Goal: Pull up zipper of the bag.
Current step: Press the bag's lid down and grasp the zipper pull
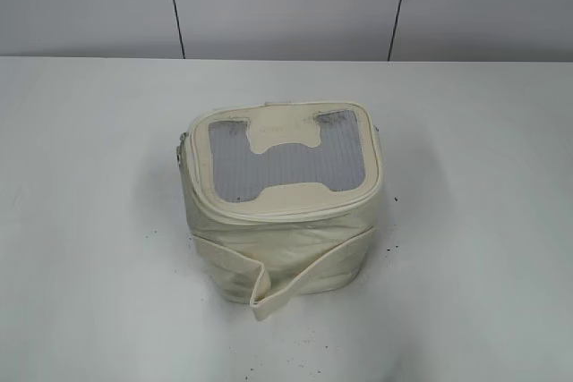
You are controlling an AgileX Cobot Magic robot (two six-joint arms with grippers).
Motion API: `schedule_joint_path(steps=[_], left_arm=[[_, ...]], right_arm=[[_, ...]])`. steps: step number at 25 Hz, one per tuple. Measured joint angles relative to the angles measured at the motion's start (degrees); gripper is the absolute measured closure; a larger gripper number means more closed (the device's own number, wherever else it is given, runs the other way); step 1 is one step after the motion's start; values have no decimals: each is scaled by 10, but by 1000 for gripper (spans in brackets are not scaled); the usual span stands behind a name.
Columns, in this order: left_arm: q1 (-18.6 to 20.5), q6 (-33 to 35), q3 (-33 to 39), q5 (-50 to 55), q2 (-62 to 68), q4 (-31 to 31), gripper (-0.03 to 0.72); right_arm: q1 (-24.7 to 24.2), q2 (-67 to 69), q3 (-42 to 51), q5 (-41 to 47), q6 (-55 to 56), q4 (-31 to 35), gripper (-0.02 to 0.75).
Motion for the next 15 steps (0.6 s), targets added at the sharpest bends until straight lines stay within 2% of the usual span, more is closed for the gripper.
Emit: schedule_joint_path(steps=[4,8,13,15], left_arm=[[0,127,-22,-11,109,-135,443],[0,217,-44,3,225,-227,424],[0,303,-70,22,347,-306,393],[-2,322,-83,26,385,-318,391]], right_arm=[[47,87,-18,-50,-34,14,153],[96,212,-67,-54,-94,22,178],[113,390,-164,-46,-252,102,226],[114,459,-218,-32,-316,142,229]])
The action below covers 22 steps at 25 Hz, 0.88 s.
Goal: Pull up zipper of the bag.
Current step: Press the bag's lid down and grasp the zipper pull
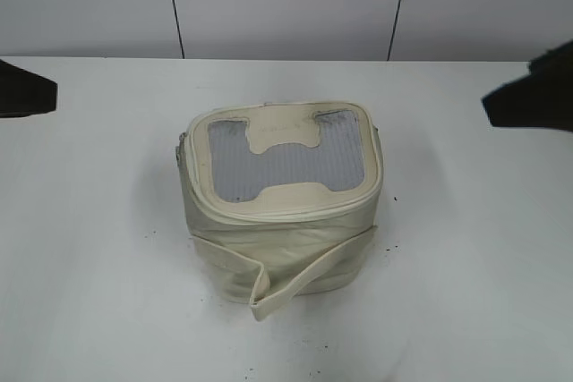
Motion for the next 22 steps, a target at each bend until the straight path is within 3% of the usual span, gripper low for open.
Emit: schedule_joint_path(steps=[8,16,22], left_arm=[[-22,23,-56,20,139,-9,385],[-40,26,-111,23,237,-9,358],[-40,26,-153,24,285,-9,358]], right_arm=[[49,257,-238,72,-126,44,235],[98,504,-524,223,-133,46,250],[113,620,-661,243,-123,60,291]])
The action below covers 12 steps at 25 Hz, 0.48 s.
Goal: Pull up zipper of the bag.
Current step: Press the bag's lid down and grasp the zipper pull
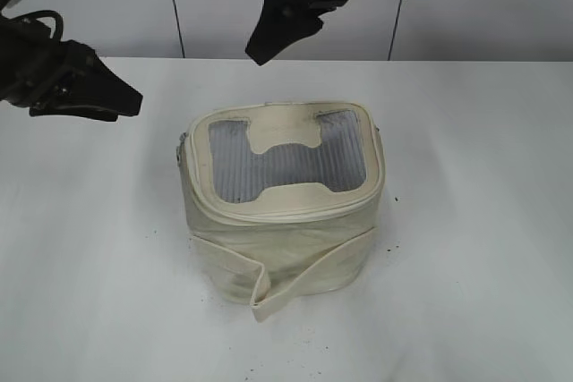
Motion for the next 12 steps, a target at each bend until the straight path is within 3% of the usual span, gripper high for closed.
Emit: schedule_joint_path(steps=[12], left_arm=[[0,0,-27,55,42,24,358]], right_arm=[[26,61,-16,3,3,11,299]])
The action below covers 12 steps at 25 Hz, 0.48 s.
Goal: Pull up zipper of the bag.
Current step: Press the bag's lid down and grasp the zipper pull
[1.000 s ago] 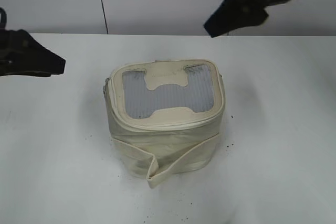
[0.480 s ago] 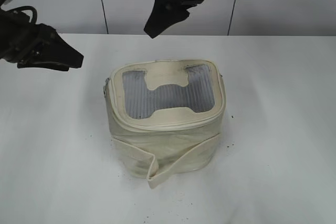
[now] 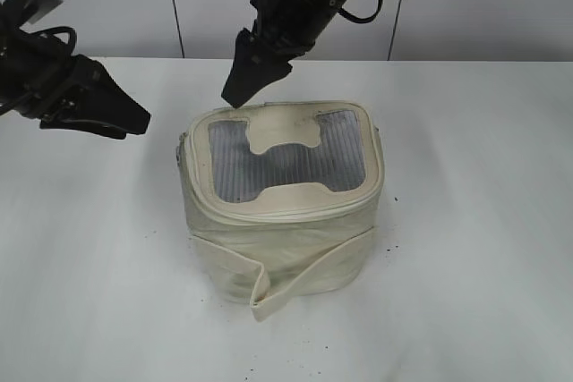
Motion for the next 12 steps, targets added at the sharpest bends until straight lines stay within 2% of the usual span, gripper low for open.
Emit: schedule_joint_path(steps=[12], left_arm=[[0,0,0,1,0,2,358]], right_arm=[[0,27,3,0,14,-20,329]])
